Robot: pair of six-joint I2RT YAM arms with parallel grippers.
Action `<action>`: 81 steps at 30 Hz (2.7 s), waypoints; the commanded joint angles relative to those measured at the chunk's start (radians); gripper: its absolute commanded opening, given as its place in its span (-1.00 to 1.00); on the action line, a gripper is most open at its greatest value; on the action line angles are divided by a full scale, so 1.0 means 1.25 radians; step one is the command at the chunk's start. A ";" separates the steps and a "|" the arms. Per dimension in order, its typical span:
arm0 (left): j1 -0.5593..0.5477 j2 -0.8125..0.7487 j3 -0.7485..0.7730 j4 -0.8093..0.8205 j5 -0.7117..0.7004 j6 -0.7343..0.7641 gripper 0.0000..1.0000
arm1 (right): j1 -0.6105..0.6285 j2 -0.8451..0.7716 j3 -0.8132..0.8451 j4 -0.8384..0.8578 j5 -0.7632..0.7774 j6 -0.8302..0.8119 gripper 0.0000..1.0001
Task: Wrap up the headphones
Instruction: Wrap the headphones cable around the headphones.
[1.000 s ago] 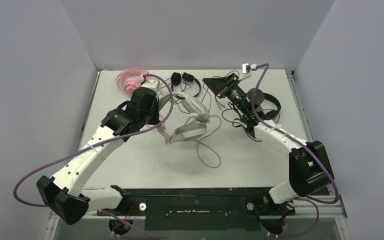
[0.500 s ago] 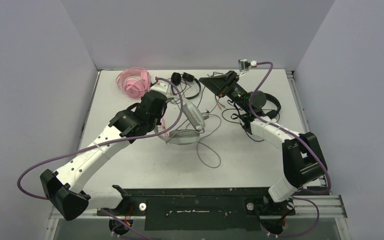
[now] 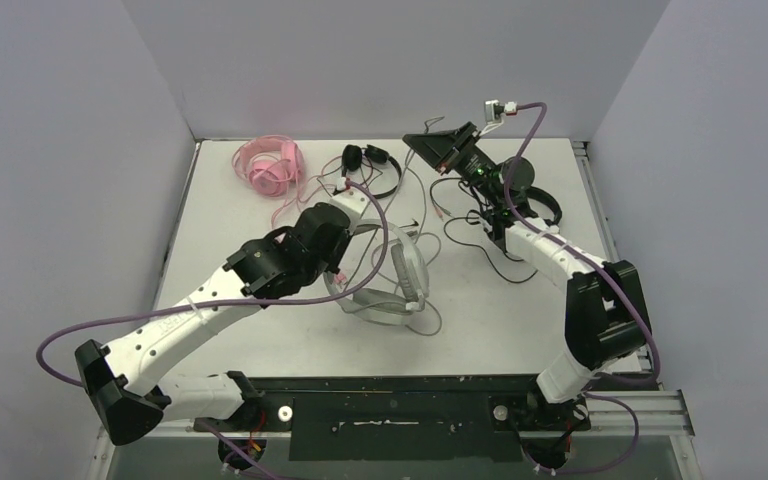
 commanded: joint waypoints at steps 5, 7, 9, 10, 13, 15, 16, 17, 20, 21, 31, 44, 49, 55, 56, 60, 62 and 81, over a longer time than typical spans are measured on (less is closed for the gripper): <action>0.012 0.055 0.047 -0.012 -0.107 -0.054 -1.00 | -0.020 0.033 0.083 0.159 -0.025 0.113 -0.82; 0.022 0.068 0.060 -0.021 -0.113 -0.076 -1.00 | -0.025 0.006 0.058 0.135 -0.018 0.099 -0.82; 0.025 0.048 0.049 0.014 -0.099 -0.078 -1.00 | -0.036 -0.038 0.020 0.084 0.009 0.076 -0.82; 0.024 0.023 0.036 0.040 -0.083 -0.070 -1.00 | -0.045 -0.058 -0.003 0.062 0.033 0.067 -0.81; 0.024 -0.027 0.008 0.106 -0.040 -0.058 -1.00 | -0.073 -0.103 -0.063 0.010 0.072 0.045 -0.79; 0.023 -0.045 0.006 0.119 -0.015 -0.055 -1.00 | -0.089 -0.119 -0.077 -0.046 0.079 0.020 -0.80; 0.022 -0.049 0.006 0.121 -0.007 -0.054 -1.00 | -0.093 -0.122 -0.082 -0.063 0.079 0.009 -0.80; 0.023 -0.052 0.006 0.121 0.003 -0.052 -1.00 | -0.098 -0.126 -0.088 -0.067 0.076 0.005 -0.81; 0.021 -0.037 0.007 0.096 0.011 -0.046 -1.00 | -0.110 -0.128 -0.099 -0.035 0.064 0.019 -0.82; 0.022 -0.027 0.006 0.080 0.004 -0.046 -1.00 | -0.114 -0.130 -0.093 -0.032 0.057 0.021 -0.82; 0.028 0.061 0.019 0.007 -0.120 -0.072 -1.00 | -0.129 -0.155 -0.007 -0.006 -0.051 0.069 -0.75; 0.045 0.168 0.130 0.057 -0.278 -0.073 -1.00 | 0.006 -0.303 -0.144 0.087 -0.112 0.056 -0.68; 0.044 0.170 0.168 0.028 -0.223 -0.062 -1.00 | -0.033 -0.389 -0.145 -0.330 -0.056 -0.185 -0.57; 0.048 0.129 0.196 -0.035 -0.140 -0.101 -1.00 | -0.083 -0.430 -0.179 -0.668 0.068 -0.478 -0.46; 0.052 0.120 0.205 -0.046 -0.113 -0.119 -1.00 | -0.085 -0.434 -0.197 -0.688 0.078 -0.500 -0.39; 0.098 0.097 0.268 -0.095 0.007 -0.201 -1.00 | -0.085 -0.461 -0.290 -0.680 0.056 -0.557 -0.08; 0.138 0.095 0.310 -0.122 0.078 -0.235 -1.00 | -0.086 -0.486 -0.347 -0.652 0.056 -0.574 0.00; 0.213 0.050 0.571 -0.121 0.131 -0.426 -1.00 | 0.079 -0.665 -0.604 -0.255 0.010 -0.738 0.99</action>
